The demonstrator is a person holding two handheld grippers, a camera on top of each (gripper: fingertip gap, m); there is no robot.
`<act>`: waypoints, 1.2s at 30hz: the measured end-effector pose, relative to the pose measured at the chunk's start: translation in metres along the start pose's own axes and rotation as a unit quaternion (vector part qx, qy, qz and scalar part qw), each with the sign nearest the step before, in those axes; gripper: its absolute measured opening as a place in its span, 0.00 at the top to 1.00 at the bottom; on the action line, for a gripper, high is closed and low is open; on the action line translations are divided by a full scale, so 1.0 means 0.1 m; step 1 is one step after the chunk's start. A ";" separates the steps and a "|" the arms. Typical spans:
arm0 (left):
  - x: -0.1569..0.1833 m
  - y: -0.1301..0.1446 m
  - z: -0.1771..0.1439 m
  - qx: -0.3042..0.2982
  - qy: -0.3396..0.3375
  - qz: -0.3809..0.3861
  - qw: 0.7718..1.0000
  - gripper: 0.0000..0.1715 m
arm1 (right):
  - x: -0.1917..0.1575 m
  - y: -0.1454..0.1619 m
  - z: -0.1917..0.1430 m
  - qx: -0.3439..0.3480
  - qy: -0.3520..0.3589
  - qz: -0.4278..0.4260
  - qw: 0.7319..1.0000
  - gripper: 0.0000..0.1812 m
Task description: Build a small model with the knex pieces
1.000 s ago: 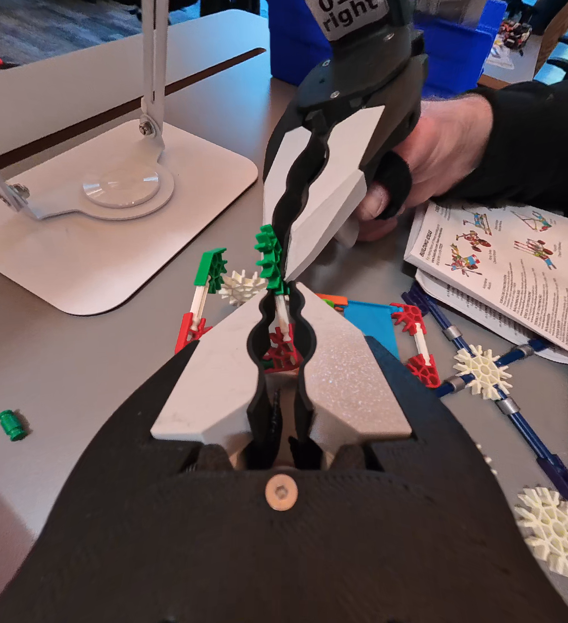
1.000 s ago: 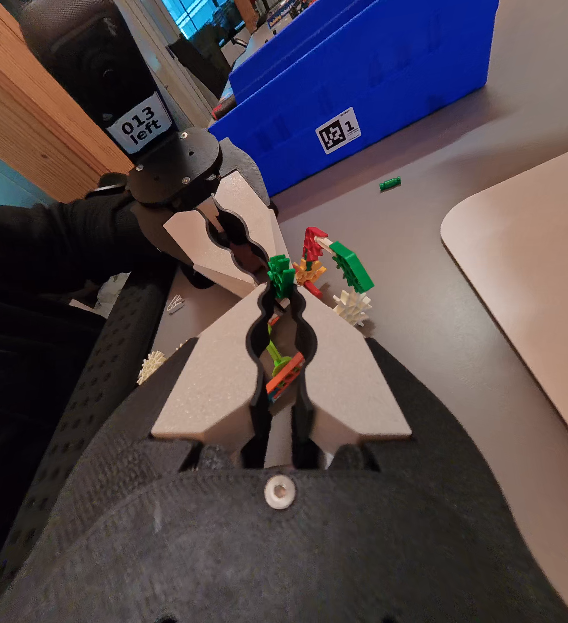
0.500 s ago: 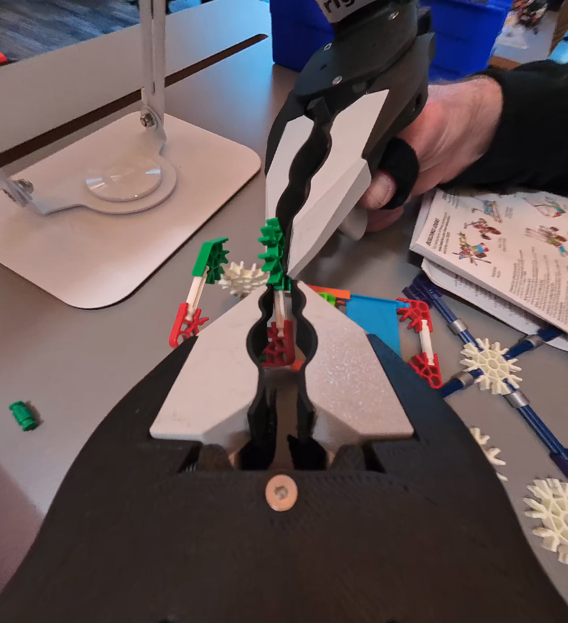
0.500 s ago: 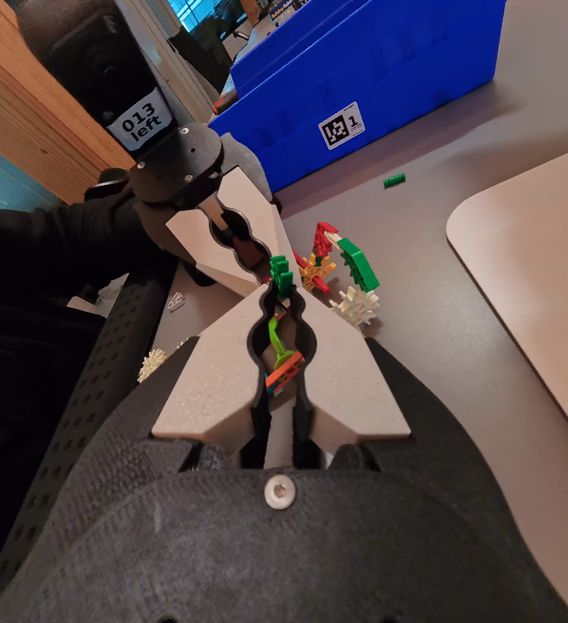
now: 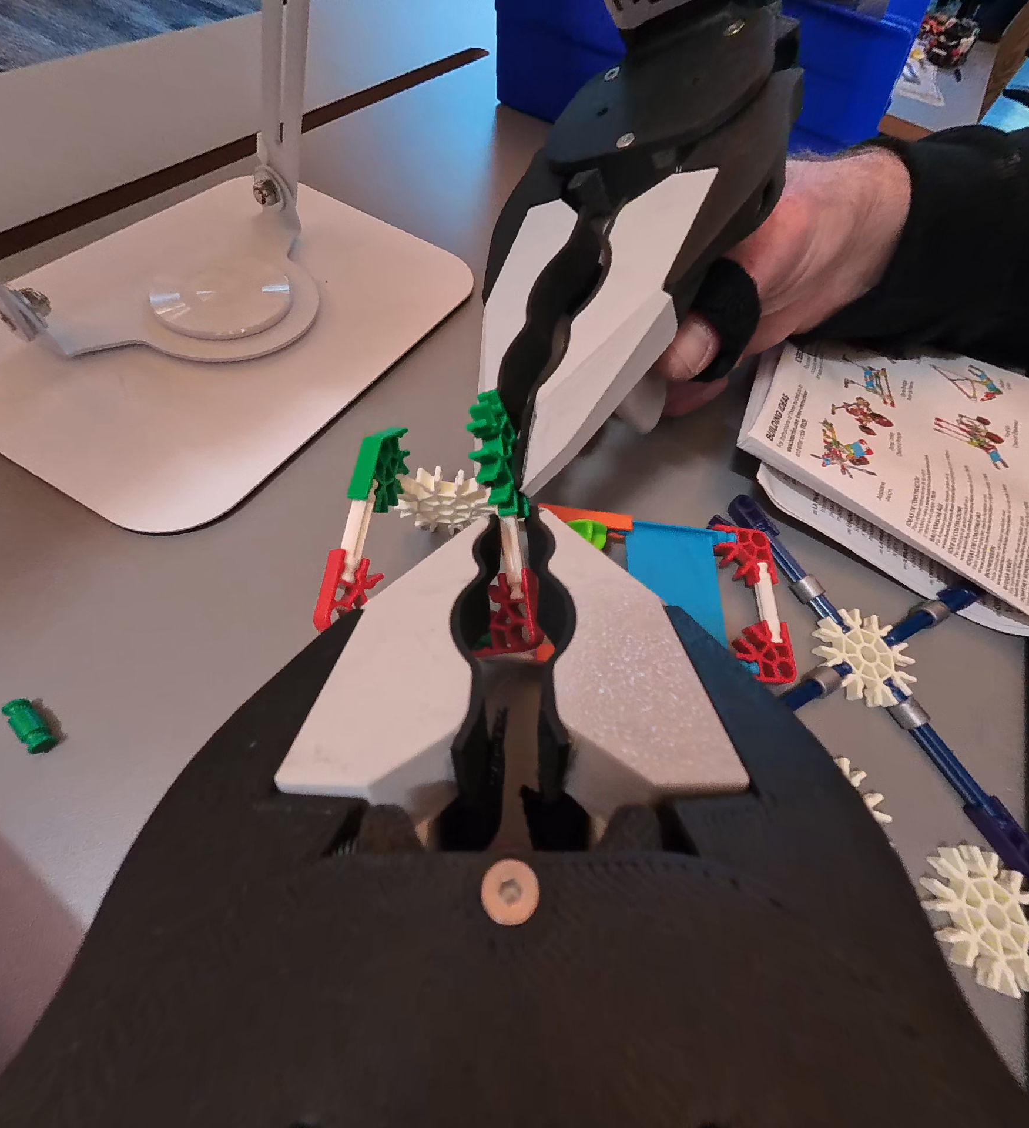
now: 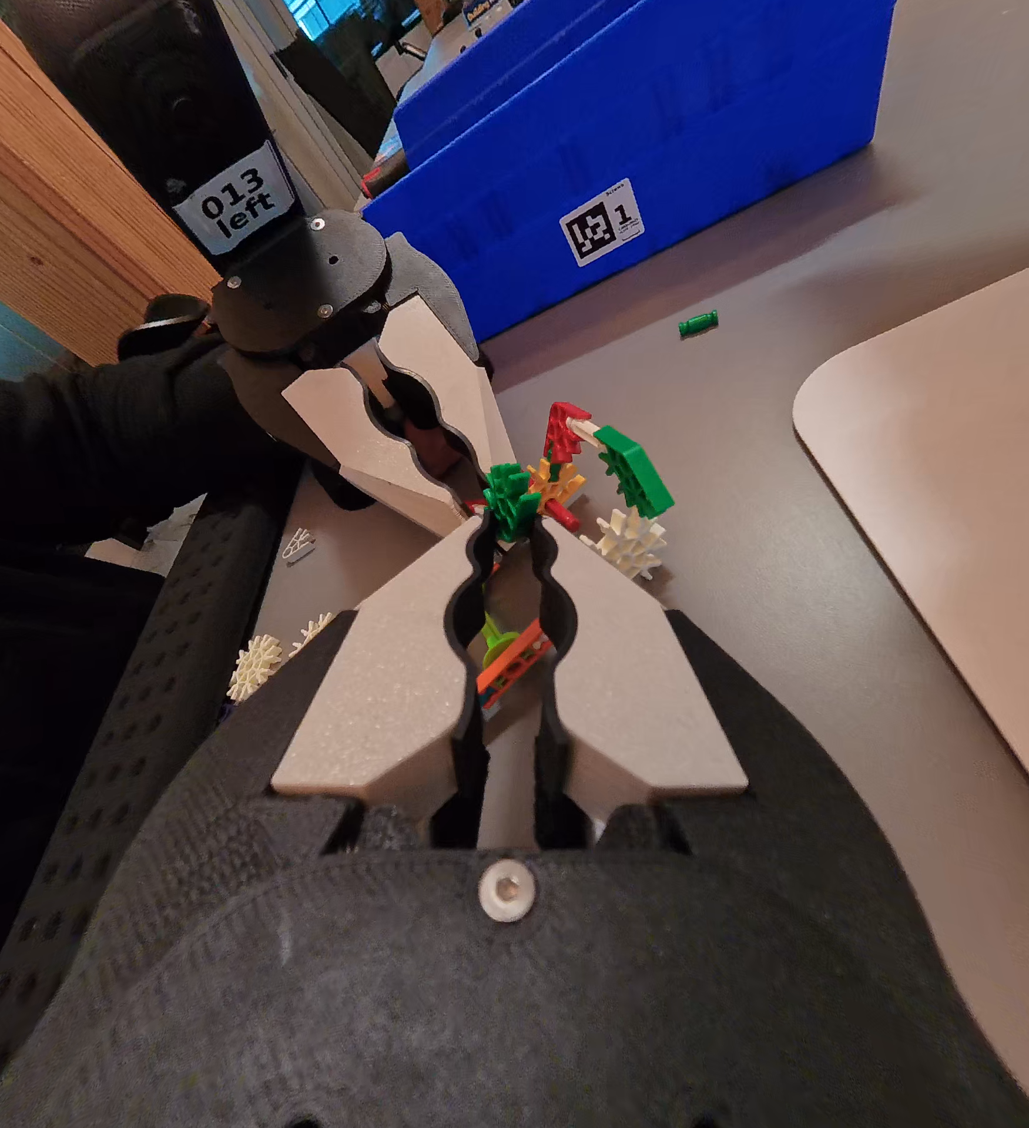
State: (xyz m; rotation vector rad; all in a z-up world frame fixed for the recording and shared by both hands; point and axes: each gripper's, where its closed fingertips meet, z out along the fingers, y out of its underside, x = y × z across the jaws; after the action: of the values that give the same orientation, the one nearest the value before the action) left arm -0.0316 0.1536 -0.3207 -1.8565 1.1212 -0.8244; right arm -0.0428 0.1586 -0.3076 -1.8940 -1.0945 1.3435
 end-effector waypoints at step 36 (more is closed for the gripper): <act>0.17 -0.10 -0.02 0.033 0.006 0.073 0.997 0.98 | -0.20 0.02 -0.07 -0.007 -0.093 0.004 0.996 0.97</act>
State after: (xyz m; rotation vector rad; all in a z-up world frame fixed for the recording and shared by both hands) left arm -0.0220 0.1402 -0.3090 -1.6966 1.2067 -0.7797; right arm -0.0390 0.1402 -0.2974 -1.8136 -1.1900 1.5448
